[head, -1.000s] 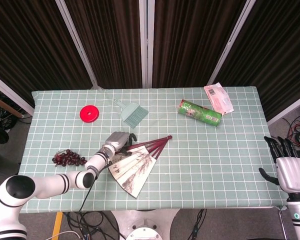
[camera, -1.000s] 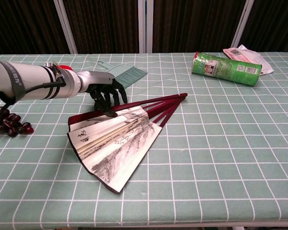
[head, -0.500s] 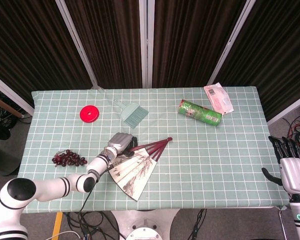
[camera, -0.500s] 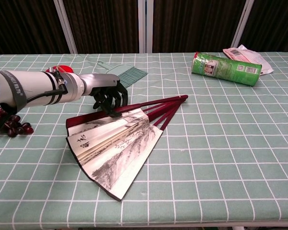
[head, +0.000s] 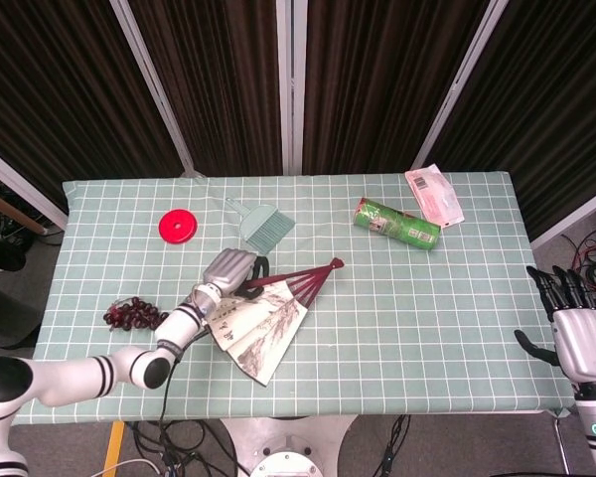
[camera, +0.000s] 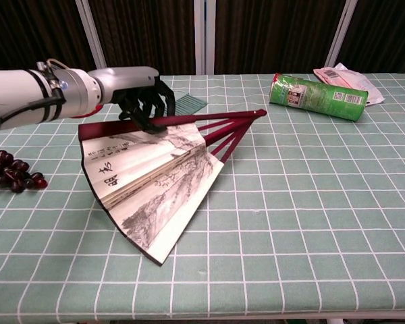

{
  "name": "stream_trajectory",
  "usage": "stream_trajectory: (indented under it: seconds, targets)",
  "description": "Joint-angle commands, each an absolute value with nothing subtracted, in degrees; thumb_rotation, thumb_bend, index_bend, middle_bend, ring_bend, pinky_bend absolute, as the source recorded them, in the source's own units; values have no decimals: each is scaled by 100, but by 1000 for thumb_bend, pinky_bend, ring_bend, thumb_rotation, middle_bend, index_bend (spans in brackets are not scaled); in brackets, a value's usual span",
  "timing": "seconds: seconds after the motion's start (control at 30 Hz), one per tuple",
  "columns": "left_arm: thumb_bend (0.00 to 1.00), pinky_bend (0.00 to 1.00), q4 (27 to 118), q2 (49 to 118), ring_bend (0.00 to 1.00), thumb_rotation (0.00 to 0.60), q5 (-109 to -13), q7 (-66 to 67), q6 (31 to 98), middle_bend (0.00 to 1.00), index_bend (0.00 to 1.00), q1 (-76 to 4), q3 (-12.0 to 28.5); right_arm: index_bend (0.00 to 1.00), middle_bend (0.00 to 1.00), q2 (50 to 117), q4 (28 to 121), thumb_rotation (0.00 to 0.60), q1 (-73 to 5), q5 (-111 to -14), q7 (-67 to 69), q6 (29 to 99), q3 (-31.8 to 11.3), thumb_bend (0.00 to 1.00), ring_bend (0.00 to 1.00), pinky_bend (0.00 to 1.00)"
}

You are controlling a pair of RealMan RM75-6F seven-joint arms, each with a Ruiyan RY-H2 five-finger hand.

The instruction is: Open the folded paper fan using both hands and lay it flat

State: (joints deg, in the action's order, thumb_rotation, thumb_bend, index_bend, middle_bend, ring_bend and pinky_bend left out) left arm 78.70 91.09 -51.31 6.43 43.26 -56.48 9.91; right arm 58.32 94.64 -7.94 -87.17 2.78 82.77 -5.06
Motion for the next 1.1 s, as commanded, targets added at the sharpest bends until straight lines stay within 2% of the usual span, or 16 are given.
stream_trajectory:
  seconds: [0.03, 0.2, 0.33, 0.43, 0.57, 0.73, 0.87, 1.1]
  targets:
    - [412, 798, 8535, 8573, 643, 600, -5799, 275, 4872, 652, 539, -5255, 1093, 2, 162, 5686, 9564, 600, -939, -8835, 656, 8000, -444, 137, 0, 0]
    - [412, 798, 9084, 8106, 643, 600, -6594, -227, 5462, 654, 539, -4856, 1135, 83, 221, 5554, 9624, 600, -1331, -8941, 2036, 7153, -289, 216, 27, 63]
    - [412, 798, 9330, 7908, 643, 600, -7128, -624, 5932, 654, 543, -4617, 1201, 168, 265, 5612, 9506, 600, -1903, -9128, 3467, 6225, -196, 231, 72, 117]
    - [414, 798, 9389, 7875, 643, 600, -7561, -1005, 6323, 655, 544, -4469, 1265, 214, 286, 5876, 9248, 600, -2461, -9248, 4598, 5539, -212, 231, 95, 140]
    - [412, 798, 9330, 7934, 643, 600, -7996, -1338, 6697, 656, 545, -4358, 1281, 245, 291, 6442, 8831, 600, -3027, -9045, 5413, 4993, -444, 242, 106, 146]
    - [408, 798, 9257, 7995, 643, 600, -8393, -1575, 7006, 655, 545, -4299, 1291, 250, 287, 7271, 8283, 600, -3651, -8540, 5695, 4409, -839, 306, 106, 146]
    - [406, 798, 9339, 7922, 643, 600, -8558, -1580, 7074, 655, 545, -4282, 1279, 250, 282, 7650, 8150, 600, -4011, -8368, 5449, 4182, -1028, 323, 106, 146]
    - [404, 798, 9485, 7859, 643, 600, -8695, -1530, 7195, 655, 544, -4247, 1306, 250, 276, 7825, 8396, 600, -4485, -8038, 5105, 3829, -1329, 323, 106, 146]
